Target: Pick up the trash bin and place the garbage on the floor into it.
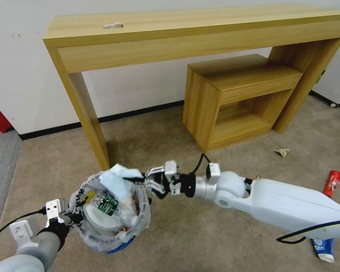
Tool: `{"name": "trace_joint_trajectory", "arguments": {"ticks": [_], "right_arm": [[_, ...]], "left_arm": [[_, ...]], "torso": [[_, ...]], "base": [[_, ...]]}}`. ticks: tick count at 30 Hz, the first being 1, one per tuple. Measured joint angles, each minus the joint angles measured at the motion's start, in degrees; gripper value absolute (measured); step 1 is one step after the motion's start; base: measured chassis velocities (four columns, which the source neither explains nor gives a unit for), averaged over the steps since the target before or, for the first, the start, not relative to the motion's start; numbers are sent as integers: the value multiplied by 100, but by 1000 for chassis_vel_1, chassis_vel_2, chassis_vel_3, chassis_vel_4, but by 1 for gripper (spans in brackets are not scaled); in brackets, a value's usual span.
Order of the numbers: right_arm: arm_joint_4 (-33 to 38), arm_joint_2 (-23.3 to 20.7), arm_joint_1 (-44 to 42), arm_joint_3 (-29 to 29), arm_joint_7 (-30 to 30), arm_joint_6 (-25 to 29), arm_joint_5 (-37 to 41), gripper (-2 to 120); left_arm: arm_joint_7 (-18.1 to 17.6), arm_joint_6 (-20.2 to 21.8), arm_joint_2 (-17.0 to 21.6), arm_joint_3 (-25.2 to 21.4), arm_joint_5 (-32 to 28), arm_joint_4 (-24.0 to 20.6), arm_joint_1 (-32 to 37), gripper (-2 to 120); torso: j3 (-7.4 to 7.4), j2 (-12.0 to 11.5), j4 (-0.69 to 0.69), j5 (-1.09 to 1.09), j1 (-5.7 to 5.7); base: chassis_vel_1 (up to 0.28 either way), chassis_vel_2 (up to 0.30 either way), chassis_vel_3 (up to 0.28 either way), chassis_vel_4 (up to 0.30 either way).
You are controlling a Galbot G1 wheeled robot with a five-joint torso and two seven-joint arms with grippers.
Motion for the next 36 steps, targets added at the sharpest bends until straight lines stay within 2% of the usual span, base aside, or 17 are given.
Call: {"name": "trace_joint_trajectory", "arguments": {"ticks": [4,22,24,25,28,29,31,33,36], "right_arm": [[-162,-15,-28,-145,105,8,-154,0],[-516,38,-510,-93,403,-9,-524,1],[-535,35,-562,-71,402,-6,-542,8],[-535,35,-562,-71,402,-6,-542,8],[-544,11,-635,0,371,1,-566,21],[-544,11,-635,0,371,1,-566,21],[-522,-31,-708,85,295,-1,-564,31],[-513,-44,-737,112,281,-1,-564,34],[-504,-65,-824,203,259,-3,-574,51]], "left_arm": [[-2,0,6,-12,-35,-53,6,1],[-5,16,-23,7,-67,-253,98,1],[-5,17,-18,7,-69,-257,100,1],[-5,17,-18,7,-69,-257,100,1],[-5,17,-24,15,-67,-256,107,1],[-5,17,-24,15,-67,-256,107,1],[-4,17,-27,22,-64,-253,112,1],[-4,17,-27,23,-63,-253,111,1],[-2,18,-35,33,-62,-253,110,1]], "torso": [[0,0,-1,0,0],[0,0,0,1,0],[0,0,-1,1,0],[0,0,-1,1,0],[0,0,0,1,0],[0,0,0,1,0],[0,0,0,1,0],[0,0,0,1,0],[0,0,-1,1,0]], "base": [[0,0,0,0],[0,0,0,0],[0,0,0,0],[0,0,0,0],[0,0,0,0],[0,0,0,0],[0,0,0,0],[0,0,0,0],[0,0,0,0]]}}
